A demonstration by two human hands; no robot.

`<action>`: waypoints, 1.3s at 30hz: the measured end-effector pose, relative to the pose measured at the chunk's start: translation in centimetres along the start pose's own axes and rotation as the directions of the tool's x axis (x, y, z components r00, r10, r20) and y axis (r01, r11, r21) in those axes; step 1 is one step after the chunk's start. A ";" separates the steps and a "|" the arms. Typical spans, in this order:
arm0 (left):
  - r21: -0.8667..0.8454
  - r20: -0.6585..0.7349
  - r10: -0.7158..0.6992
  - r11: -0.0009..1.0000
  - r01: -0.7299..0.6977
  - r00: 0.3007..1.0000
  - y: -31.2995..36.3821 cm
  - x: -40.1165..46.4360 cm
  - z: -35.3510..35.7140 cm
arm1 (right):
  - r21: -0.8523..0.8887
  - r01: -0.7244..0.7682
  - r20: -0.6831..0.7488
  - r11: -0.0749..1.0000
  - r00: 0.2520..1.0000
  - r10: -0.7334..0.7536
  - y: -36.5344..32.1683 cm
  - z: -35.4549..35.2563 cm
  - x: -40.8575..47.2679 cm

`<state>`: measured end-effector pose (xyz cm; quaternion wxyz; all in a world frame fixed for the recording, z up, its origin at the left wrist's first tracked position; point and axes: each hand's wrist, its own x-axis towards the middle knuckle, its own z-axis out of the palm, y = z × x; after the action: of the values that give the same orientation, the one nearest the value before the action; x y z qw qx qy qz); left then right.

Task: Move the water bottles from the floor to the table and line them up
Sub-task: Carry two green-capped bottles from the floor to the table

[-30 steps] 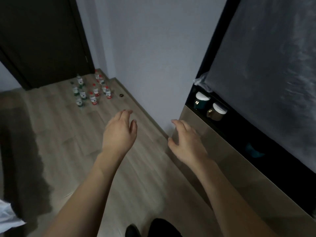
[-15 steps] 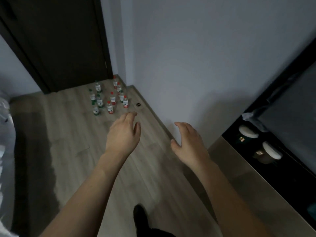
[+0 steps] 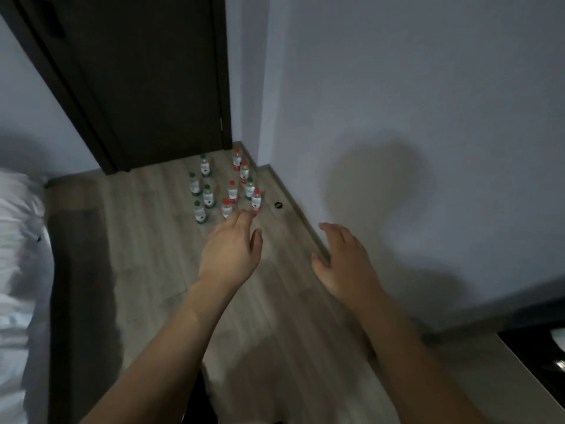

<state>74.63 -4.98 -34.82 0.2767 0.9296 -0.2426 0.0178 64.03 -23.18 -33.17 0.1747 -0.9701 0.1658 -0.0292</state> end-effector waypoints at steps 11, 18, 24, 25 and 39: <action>-0.016 0.015 0.040 0.999 -0.040 0.999 -14.6 16.2 -6.8 | 0.076 -0.039 -0.008 0.996 0.999 0.039 -13.5 3.6 17.0; -0.007 0.071 0.012 1.000 -0.011 0.997 -20.2 26.1 -5.7 | 0.075 -0.075 0.017 0.994 0.997 0.074 -16.2 6.6 28.1; 0.072 0.061 0.018 0.997 -0.022 0.998 -24.6 37.1 -7.1 | 0.145 -0.065 -0.021 0.987 0.997 0.069 -17.5 8.4 40.1; 0.081 0.053 0.023 0.996 -0.027 0.998 -25.4 38.9 -7.5 | 0.164 -0.061 -0.015 0.985 0.998 0.064 -18.0 8.7 41.7; 0.034 0.224 0.059 0.997 -0.068 0.973 -34.1 56.8 -5.0 | 0.250 -0.235 0.050 0.939 0.972 0.230 -20.4 13.6 59.0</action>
<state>140.96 -2.53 -38.31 0.2278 0.9230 -0.3015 -0.0728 127.60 -20.28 -38.87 0.3014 -0.9135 0.2724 -0.0197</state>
